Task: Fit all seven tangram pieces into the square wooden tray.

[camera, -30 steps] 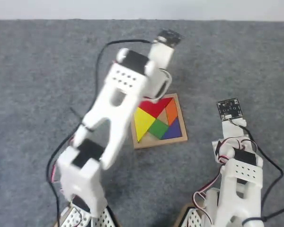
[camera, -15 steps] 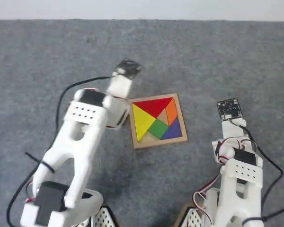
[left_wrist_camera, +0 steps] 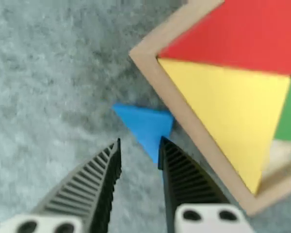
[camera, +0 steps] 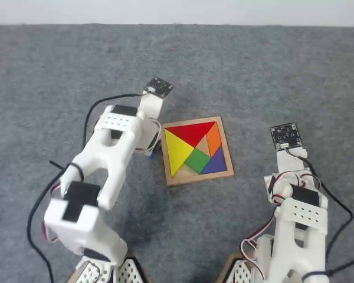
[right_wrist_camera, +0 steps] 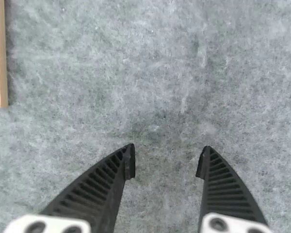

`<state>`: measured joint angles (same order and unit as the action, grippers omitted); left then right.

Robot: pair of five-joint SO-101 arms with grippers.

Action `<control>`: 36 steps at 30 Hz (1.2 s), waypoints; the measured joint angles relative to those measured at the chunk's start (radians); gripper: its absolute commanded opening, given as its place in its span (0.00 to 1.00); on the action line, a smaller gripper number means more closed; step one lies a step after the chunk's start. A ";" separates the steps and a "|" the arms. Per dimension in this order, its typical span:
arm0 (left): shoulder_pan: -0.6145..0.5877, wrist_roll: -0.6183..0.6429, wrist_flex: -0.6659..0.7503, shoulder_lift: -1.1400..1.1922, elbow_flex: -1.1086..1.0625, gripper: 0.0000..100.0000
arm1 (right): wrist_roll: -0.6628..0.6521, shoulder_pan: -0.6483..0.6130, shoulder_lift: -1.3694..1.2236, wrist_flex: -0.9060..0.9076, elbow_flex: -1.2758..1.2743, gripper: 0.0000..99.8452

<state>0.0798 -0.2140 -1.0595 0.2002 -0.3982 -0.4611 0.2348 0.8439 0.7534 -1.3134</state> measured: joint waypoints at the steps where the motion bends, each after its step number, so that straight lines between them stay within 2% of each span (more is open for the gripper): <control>1: 0.000 0.005 0.000 0.028 0.032 0.13 | 0.000 0.000 0.000 0.000 0.000 0.23; 6: 0.000 0.012 -0.002 0.087 0.127 0.13 | 0.000 0.000 0.000 0.000 0.000 0.23; 22: 0.075 0.034 -0.048 0.100 0.098 0.13 | 0.000 -0.035 0.000 0.000 0.000 0.23; 27: 0.040 0.031 -0.043 0.098 0.084 0.14 | 0.000 -0.035 0.000 0.000 0.000 0.23; 31: 0.018 0.009 -0.061 0.100 0.072 0.21 | 0.000 -0.035 0.000 0.000 0.000 0.23; 36: -0.002 -0.015 -0.074 0.100 0.074 0.20 | 0.000 -0.035 0.000 0.000 0.000 0.23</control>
<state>0.0783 -0.2294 -1.1331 0.3000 -0.3245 -0.4611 0.1995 0.8439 0.7534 -1.3134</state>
